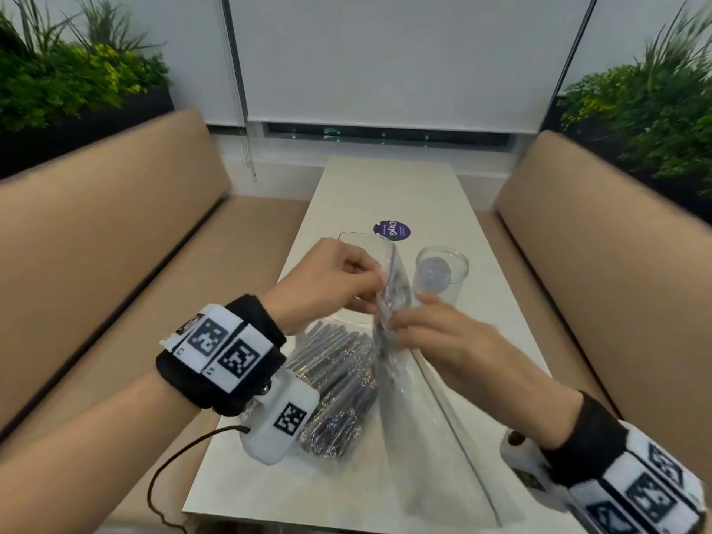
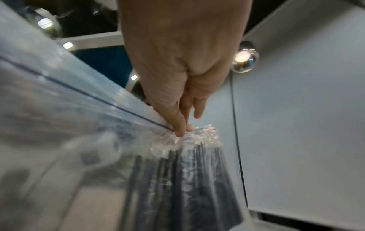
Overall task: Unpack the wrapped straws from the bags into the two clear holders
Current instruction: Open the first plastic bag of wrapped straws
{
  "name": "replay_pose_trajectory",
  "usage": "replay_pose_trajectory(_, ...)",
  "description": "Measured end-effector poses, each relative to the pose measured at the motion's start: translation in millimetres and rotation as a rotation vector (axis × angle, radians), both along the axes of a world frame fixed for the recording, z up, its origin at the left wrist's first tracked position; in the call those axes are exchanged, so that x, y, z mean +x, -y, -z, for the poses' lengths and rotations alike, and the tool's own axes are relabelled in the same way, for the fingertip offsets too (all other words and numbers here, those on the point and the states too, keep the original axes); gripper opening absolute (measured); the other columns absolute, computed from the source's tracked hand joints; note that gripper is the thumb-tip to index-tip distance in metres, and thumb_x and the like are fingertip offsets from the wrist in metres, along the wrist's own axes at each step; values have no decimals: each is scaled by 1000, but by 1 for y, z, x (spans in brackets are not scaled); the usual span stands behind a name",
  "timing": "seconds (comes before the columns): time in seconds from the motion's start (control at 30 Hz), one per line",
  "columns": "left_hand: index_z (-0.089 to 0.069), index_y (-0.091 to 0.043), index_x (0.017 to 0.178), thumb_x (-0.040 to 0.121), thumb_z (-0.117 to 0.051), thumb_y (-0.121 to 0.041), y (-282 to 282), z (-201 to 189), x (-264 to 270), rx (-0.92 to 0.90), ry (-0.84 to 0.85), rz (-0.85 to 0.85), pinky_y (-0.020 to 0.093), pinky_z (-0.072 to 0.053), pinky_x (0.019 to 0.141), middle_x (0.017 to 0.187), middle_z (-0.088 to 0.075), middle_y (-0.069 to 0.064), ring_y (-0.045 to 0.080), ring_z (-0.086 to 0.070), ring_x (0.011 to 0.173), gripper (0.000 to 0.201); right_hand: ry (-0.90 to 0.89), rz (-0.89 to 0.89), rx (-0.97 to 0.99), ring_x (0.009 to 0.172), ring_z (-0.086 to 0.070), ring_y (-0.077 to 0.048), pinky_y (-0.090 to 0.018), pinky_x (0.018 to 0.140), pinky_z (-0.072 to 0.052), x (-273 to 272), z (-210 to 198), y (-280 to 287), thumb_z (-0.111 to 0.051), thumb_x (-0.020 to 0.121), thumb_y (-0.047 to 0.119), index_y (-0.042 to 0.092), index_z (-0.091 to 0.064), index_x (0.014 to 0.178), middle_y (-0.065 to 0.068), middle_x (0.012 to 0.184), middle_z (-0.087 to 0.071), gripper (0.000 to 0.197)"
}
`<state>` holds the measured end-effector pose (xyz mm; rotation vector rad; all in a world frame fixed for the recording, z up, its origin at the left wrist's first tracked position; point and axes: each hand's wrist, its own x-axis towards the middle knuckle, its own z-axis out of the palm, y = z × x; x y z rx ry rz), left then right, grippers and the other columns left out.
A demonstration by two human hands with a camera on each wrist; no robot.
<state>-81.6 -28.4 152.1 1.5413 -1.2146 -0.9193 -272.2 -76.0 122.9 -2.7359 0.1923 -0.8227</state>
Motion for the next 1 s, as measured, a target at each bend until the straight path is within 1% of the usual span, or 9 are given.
replay_pose_trajectory(0.07, -66, 12, 92, 88, -64, 2, 0, -3, 6, -32, -118, -37, 21, -58, 59, 76, -66, 18, 12, -63, 55, 11, 215, 172, 199, 85, -69, -7, -15, 86, -48, -1, -3, 5, -63, 89, 1, 14, -69, 100, 0, 102, -69, 18)
replay_pose_trajectory(0.13, -68, 5, 88, 86, -66, 0, -1, -1, 6, -47, -202, -58, 24, -59, 60, 77, -67, 15, 12, -64, 56, 6, 345, 327, 634, 71, -72, -9, -22, 73, -53, 8, -4, 7, -65, 90, 9, 16, -65, 96, 6, 86, -69, 10)
replay_pose_trajectory(0.2, -68, 0, 85, 85, -67, 0, -1, 3, -3, -71, -277, -73, 23, -58, 58, 76, -69, 12, 12, -67, 56, 1, 358, 375, 970, 74, -73, -21, -34, 69, -58, 22, 0, 6, -63, 92, 18, 12, -64, 95, -2, 82, -72, 7)
replay_pose_trajectory(0.33, -69, 0, 83, 81, -72, -3, -4, 17, -21, -106, -361, -145, 20, -55, 53, 71, -71, 12, 13, -69, 54, 5, 349, 377, 1166, 85, -71, -37, -47, 78, -61, 38, 7, 1, -63, 92, 29, 6, -65, 95, -13, 85, -71, 24)
replay_pose_trajectory(0.47, -70, -2, 80, 78, -73, 4, -4, 24, -25, -126, -318, -176, 22, -57, 52, 64, -69, 10, 14, -68, 53, 7, 336, 352, 1225, 81, -71, -43, -45, 75, -60, 37, 1, 7, -61, 94, 21, -1, -64, 87, -29, 87, -70, 23)
replay_pose_trajectory(0.63, -67, -4, 83, 70, -79, 6, -9, 12, -21, -92, -259, -39, 30, -59, 63, 75, -68, 16, 25, -64, 65, 21, 324, 303, 1201, 69, -73, -32, -40, 71, -62, 26, -9, 14, -54, 94, 2, -15, -65, 86, -23, 75, -70, 22)
replay_pose_trajectory(0.83, -67, 6, 89, 69, -80, 7, -6, -5, -27, -215, -167, -26, 23, -58, 60, 70, -66, 15, 16, -64, 58, 24, 346, 238, 1124, 69, -73, -28, -34, 71, -62, 23, -32, 14, -66, 88, 9, -1, -72, 77, -13, 67, -72, 17)
replay_pose_trajectory(0.93, -64, 7, 95, 69, -82, 3, -1, -7, -25, -220, -175, -51, 32, -60, 67, 73, -67, 14, 19, -66, 64, 31, 374, 210, 1130, 71, -75, -28, -29, 67, -61, 20, -36, 19, -60, 92, 2, -4, -72, 85, -18, 77, -75, 15)
replay_pose_trajectory(1.0, -63, 6, 96, 71, -82, -1, 1, -5, -23, -210, -176, -85, 36, -60, 69, 75, -68, 17, 25, -66, 68, 32, 364, 199, 1162, 75, -75, -32, -31, 70, -62, 18, -34, 21, -58, 93, 2, -6, -71, 89, -23, 83, -75, 16)
